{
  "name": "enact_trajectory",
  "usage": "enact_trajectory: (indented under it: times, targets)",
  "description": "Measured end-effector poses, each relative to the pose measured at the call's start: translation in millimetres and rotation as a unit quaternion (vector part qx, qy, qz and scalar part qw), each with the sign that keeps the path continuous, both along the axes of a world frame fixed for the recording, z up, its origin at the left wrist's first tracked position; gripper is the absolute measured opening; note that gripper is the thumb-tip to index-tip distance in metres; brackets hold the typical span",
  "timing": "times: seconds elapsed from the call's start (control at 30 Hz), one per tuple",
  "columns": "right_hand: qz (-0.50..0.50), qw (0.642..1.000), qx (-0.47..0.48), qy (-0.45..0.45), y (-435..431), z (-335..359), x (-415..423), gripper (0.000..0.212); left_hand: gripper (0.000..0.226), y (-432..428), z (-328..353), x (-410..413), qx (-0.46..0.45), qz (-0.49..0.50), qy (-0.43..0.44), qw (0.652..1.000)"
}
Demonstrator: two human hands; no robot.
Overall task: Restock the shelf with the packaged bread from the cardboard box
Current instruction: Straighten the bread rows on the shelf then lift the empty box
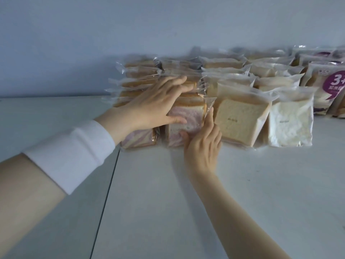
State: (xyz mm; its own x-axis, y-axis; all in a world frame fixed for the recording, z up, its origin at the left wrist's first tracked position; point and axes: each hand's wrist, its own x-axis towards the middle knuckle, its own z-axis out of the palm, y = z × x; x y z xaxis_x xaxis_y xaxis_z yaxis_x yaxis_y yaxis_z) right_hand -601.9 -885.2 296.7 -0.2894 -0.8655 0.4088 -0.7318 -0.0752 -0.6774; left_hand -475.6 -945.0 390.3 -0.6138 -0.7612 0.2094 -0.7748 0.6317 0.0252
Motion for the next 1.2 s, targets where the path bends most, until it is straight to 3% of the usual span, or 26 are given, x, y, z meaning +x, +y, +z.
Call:
enact_trajectory:
  times: [0.1, 0.3, 0.5, 0.6, 0.7, 0.77, 1.0, 1.2]
  targets:
    - [-0.013, 0.999, 0.004, 0.032, -7.1, 0.2, 3.7, 0.073, 0.08, 0.1, -0.9, -1.6, -0.018, 0.001, -0.008, 1.0]
    - [0.107, 0.993, 0.014, -0.038, 3.9, -6.0, -7.1, 0.088, 0.071, 4.5, -5.5, -5.9, -0.068, 0.009, 0.004, 0.998]
    - [0.081, 0.994, 0.038, -0.069, -13.8, -0.1, 1.6, 0.091, 0.074, -2.1, -1.3, -10.1, -0.089, -0.01, -0.012, 0.996]
    - [0.07, 0.996, 0.03, -0.051, -11.1, -4.1, 1.2, 0.09, 0.087, -6.2, 9.1, -3.0, -0.057, -0.009, -0.02, 0.998]
    - [0.067, 0.997, 0.019, -0.035, -7.9, -7.0, -1.6, 0.09, 0.118, -18.6, 22.5, -2.6, 0.05, 0.065, 0.006, 0.997]
    - [0.064, 0.997, 0.013, -0.045, -7.7, -8.0, -1.4, 0.092, 0.127, -28.1, 25.9, -7.6, 0.098, 0.102, -0.029, 0.99]
    - [0.052, 0.996, 0.021, -0.064, -7.2, -6.8, 4.5, 0.094, 0.122, -39.4, 17.7, -10.7, 0.089, 0.044, -0.111, 0.989]
    - [0.077, 0.993, 0.052, -0.07, -6.8, -0.2, 2.9, 0.093, 0.125, -43.5, 19.6, -11.5, 0.106, 0.042, -0.102, 0.988]
